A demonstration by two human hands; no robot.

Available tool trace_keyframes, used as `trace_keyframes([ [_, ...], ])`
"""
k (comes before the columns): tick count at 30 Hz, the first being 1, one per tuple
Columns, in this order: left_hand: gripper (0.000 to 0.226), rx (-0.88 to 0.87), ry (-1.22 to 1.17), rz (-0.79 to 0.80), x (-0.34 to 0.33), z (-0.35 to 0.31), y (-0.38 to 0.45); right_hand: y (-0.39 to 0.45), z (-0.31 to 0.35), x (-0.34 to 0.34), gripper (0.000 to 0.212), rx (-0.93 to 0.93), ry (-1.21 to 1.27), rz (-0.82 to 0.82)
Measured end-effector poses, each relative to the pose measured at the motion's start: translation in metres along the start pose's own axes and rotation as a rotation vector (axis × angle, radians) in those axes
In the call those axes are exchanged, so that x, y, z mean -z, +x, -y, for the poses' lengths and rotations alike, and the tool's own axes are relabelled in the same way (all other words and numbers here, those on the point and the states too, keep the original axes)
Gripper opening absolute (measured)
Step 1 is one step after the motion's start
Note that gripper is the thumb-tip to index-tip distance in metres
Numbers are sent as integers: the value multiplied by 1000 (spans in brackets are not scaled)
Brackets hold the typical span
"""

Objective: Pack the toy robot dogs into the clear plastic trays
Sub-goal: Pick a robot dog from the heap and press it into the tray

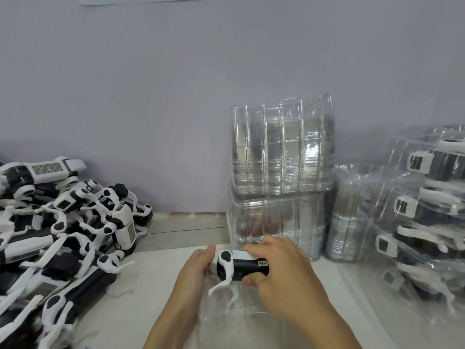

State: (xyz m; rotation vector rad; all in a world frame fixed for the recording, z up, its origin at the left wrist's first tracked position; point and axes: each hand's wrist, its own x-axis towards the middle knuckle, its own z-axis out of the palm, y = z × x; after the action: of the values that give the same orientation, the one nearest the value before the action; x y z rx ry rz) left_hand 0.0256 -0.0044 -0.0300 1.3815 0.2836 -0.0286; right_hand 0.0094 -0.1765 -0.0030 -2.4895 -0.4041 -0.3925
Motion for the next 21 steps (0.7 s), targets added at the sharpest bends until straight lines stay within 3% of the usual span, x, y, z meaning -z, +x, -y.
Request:
trace_keyframes([
  [4,49,5,-6,18,1,1,2,0,0,-1,26,-8,-4,4],
  [21,16,-19,59,-39,-1,0,4,0,0,-3,19,23,-49,-9],
])
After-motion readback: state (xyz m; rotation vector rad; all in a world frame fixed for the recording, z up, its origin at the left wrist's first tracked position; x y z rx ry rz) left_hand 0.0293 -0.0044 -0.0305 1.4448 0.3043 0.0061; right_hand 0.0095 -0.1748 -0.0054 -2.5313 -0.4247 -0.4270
